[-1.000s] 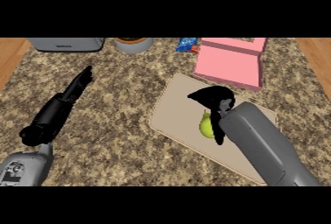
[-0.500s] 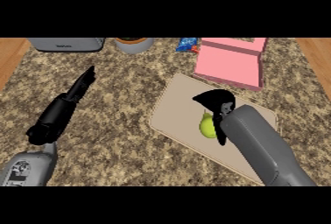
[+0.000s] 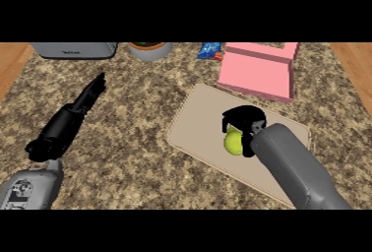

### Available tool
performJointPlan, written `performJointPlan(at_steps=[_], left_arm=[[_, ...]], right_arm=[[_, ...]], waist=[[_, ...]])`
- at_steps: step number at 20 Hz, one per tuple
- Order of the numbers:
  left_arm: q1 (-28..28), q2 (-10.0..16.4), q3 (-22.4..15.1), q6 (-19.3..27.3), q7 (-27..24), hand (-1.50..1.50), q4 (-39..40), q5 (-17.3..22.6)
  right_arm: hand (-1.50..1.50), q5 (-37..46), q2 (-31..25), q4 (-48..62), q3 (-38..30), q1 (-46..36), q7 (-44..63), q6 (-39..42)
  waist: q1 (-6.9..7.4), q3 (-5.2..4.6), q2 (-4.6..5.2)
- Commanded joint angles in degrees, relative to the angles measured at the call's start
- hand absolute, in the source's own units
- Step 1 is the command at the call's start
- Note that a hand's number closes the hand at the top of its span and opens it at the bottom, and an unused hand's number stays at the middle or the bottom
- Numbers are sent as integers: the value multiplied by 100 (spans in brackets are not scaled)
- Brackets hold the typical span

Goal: Pick the pear from the tray and place it in the cardboard box

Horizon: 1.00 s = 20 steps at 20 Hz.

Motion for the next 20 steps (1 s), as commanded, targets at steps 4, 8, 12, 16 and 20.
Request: performJointPlan(at_steps=[4,8,12,16,20], left_arm=[[-329,-73,53,24,326,0,-5,-68],[-404,142,286,-256,296,0,23,175],[-238,-181,-34,2,98,0,101,-101],[-187,58,102,-225,-97,0,174,-22],[-222,-218,-1,49,103,0,137,-166]], right_arm=[[150,422,135,217,179,80,-918,-962],[150,559,265,217,219,38,-1335,-1527],[150,605,939,-343,757,-149,-2100,-2024],[150,525,1097,-24,743,-364,-2746,-3030],[150,571,1106,-956,750,-134,-2755,-3388]], waist=[[15,33,47],[43,35,53],[92,38,63],[182,37,96],[-20,33,28]])
